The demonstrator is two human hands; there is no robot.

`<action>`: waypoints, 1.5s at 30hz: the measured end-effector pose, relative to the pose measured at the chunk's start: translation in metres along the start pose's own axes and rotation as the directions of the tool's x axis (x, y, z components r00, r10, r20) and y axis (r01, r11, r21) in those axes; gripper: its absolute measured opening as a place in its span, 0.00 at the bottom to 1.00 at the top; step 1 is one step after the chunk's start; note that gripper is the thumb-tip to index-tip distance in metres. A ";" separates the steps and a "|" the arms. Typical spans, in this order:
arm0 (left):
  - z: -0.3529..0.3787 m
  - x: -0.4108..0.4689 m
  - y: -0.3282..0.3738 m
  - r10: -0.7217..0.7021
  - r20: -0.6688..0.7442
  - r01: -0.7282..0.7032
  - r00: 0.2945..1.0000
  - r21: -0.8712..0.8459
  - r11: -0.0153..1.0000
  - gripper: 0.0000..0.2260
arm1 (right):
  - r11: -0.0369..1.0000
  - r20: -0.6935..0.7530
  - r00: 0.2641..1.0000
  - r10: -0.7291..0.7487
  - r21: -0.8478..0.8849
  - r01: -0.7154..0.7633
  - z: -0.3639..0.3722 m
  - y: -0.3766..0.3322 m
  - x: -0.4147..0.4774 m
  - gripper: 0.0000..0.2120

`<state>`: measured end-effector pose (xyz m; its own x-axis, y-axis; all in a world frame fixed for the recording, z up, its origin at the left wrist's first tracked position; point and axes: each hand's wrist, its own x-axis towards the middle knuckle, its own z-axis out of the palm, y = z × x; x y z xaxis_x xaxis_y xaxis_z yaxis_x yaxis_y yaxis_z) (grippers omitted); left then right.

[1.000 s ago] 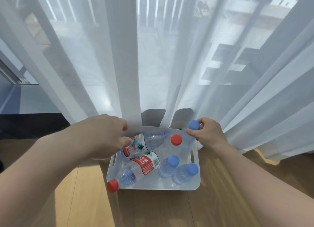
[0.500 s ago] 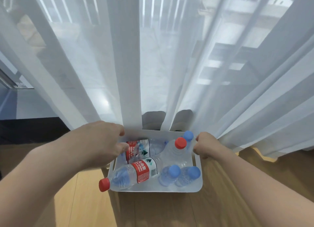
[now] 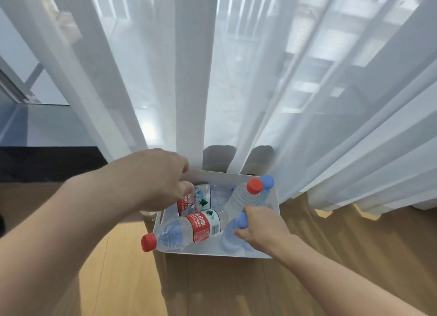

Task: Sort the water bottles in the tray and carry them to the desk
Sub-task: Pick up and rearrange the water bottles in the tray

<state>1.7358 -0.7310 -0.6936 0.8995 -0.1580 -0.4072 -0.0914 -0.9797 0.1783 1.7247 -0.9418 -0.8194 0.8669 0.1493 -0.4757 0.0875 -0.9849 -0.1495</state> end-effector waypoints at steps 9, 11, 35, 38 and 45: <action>-0.011 0.005 0.004 0.038 -0.008 -0.039 0.999 -0.216 0.976 0.17 | 0.521 -0.389 0.903 -0.183 0.741 0.425 -0.139 0.006 -0.061 0.12; -0.014 0.006 0.010 0.083 -0.020 -0.083 0.996 -0.442 0.893 0.12 | 0.171 -0.467 0.862 -0.195 0.850 0.499 -0.159 0.009 -0.073 0.18; -0.022 -0.023 0.067 0.149 0.209 0.176 0.966 -0.962 0.209 0.12 | -0.533 -0.267 0.892 -0.366 0.845 0.035 -0.149 -0.008 -0.018 0.23; -0.026 -0.027 0.065 0.203 0.206 0.181 0.957 -0.975 0.132 0.13 | -0.606 -0.305 0.840 -0.448 0.795 -0.035 -0.147 -0.008 -0.015 0.21; -0.024 -0.030 0.060 0.121 0.144 0.130 0.982 -0.985 0.115 0.13 | -0.603 -0.320 0.752 -0.577 0.788 -0.126 -0.149 -0.013 -0.012 0.21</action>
<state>1.7138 -0.7826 -0.6491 0.8108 -0.2912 -0.5077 0.5275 -0.0122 0.8495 1.7865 -0.9441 -0.6830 0.7584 0.6518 0.0065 -0.5490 0.6441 -0.5327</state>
